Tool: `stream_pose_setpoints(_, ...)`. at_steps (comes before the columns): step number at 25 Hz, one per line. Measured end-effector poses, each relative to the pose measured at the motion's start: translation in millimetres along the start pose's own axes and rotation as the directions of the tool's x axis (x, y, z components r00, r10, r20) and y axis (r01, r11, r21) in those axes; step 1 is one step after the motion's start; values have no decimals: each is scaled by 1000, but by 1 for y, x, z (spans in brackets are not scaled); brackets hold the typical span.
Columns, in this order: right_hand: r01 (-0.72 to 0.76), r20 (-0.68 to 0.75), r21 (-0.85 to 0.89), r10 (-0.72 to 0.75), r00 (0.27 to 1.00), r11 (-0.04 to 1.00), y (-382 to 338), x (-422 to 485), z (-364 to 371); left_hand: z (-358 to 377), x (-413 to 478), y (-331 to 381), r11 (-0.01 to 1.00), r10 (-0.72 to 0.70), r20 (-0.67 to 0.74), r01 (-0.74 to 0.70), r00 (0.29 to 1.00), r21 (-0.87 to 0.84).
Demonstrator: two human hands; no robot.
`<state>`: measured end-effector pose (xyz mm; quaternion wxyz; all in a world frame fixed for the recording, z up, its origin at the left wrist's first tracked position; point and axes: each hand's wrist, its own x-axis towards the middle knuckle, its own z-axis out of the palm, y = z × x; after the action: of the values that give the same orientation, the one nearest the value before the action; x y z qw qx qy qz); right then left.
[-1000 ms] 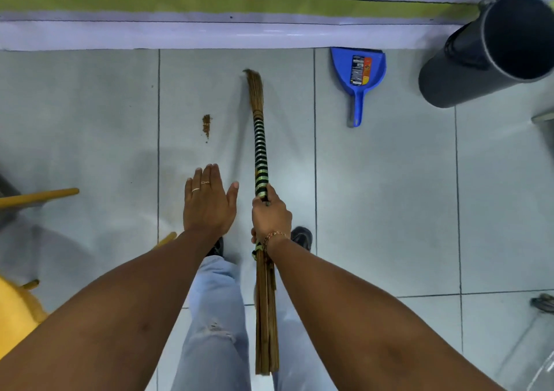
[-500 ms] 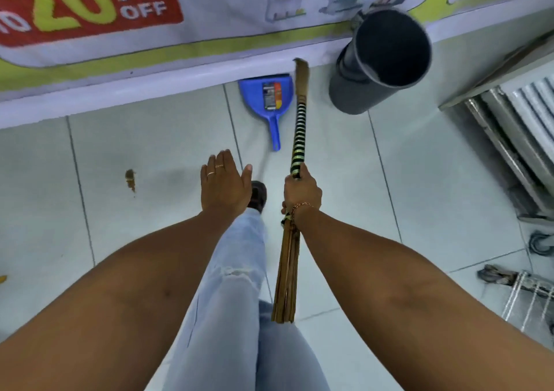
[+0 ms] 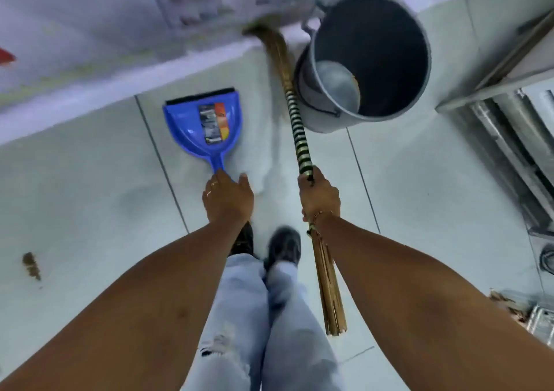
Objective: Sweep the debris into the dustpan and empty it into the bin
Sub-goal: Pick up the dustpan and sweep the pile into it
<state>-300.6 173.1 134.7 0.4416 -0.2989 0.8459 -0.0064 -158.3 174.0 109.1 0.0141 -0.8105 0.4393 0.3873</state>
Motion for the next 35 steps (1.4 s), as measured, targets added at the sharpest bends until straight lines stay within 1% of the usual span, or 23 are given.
stream_pose_setpoints(1,17,2,-42,-17,1000,999,3,18,7,16,15,6,998,-46,14,46,999,-35)
stream_pose_setpoints(3,15,21,-66,-14,1000,998,11,51,28,54,44,18,992,-98,48,102,994,-78)
stream_pose_setpoints(6,-9,16,-82,10,1000,997,25,93,67,104,89,25,986,-143,82,149,986,-80)
stream_pose_setpoints(8,-11,25,-85,13,1000,996,34,110,92,123,116,18,981,-174,67,179,983,-75)
stream_pose_setpoints(10,-11,11,-88,12,1000,996,39,121,109,132,139,8,983,-178,-14,177,984,-56)
stream_pose_setpoints(12,-35,-18,-74,34,999,997,42,131,122,138,157,-1,980,-200,-168,200,965,-16)
stream_pose_setpoints(13,-60,-32,-50,58,998,997,43,135,126,139,165,-7,966,-252,-250,257,935,-13)
stream_pose_setpoints(14,-84,-45,-15,83,996,996,43,140,131,142,174,-13,938,-339,-293,343,894,-40)
stream_pose_setpoints(15,-101,-56,13,102,993,995,42,146,135,145,182,-21,896,-441,-274,434,854,-90)
stream_pose_setpoints(16,-104,-64,24,105,992,994,41,151,138,147,186,-30,854,-520,-211,501,828,-139)
stream_pose_setpoints(17,-94,-67,11,95,993,995,38,154,138,147,188,-37,829,-555,-150,530,818,-180)
stream_pose_setpoints(18,-79,-64,-9,78,995,997,36,155,136,144,186,-43,826,-552,-112,523,826,-209)
stream_pose_setpoints(21,-21,-71,-91,15,997,996,28,135,116,118,159,-46,877,-462,-111,435,880,-204)
stream_pose_setpoints(23,19,-72,-128,-29,997,992,25,103,98,92,125,-42,870,-468,-87,442,879,-217)
stream_pose_setpoints(25,52,-26,-174,-58,998,983,27,53,79,58,75,-41,845,-493,-65,460,867,-273)
stream_pose_setpoints(27,39,18,-210,-36,999,977,33,5,68,34,28,-43,801,-532,-23,494,847,-337)
stream_pose_setpoints(30,49,108,-222,-25,994,974,35,-60,68,1,-32,-63,759,-534,2,480,845,-440)
stream_pose_setpoints(32,61,145,-204,-31,989,977,38,-98,76,-16,-63,-83,741,-515,4,447,857,-502)
stream_pose_setpoints(35,82,191,-161,-50,980,984,47,-155,86,-39,-114,-121,700,-539,-16,437,842,-564)
